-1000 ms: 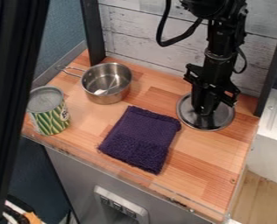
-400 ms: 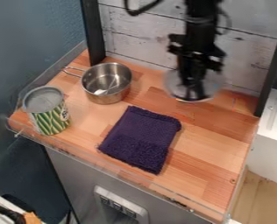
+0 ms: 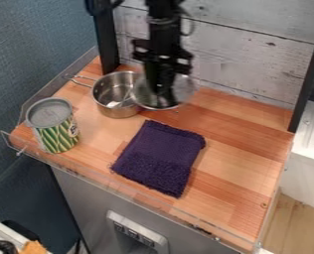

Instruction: Take the lid of the silver pot on the upper left and put it on top of silver pot

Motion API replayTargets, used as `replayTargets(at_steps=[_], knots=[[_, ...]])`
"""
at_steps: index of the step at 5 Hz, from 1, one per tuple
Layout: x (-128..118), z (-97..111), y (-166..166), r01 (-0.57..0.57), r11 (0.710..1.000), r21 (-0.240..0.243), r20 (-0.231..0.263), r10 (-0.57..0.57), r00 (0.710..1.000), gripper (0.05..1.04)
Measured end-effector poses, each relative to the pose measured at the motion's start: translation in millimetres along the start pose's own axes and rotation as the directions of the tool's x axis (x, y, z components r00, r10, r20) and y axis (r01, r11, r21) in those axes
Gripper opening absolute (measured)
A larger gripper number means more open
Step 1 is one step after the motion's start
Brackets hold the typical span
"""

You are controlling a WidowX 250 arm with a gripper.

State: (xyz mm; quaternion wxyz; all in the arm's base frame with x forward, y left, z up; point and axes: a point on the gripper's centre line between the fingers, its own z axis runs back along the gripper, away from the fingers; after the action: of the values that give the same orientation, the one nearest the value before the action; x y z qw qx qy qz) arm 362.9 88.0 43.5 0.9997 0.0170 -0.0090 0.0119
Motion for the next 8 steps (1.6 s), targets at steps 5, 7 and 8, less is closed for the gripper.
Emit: replayTargets(at_steps=[5,7,8], knots=[[-8,-20,63,-0.119,0.992,0.040,-0.042,0.121,0.992,0.338],[-11,5,55,-0.081,0.996,0.038,-0.003,0.081,0.997,0.928],[-9,41,47,-0.034,0.998,0.054,0.068,0.030,0.997,1.014]])
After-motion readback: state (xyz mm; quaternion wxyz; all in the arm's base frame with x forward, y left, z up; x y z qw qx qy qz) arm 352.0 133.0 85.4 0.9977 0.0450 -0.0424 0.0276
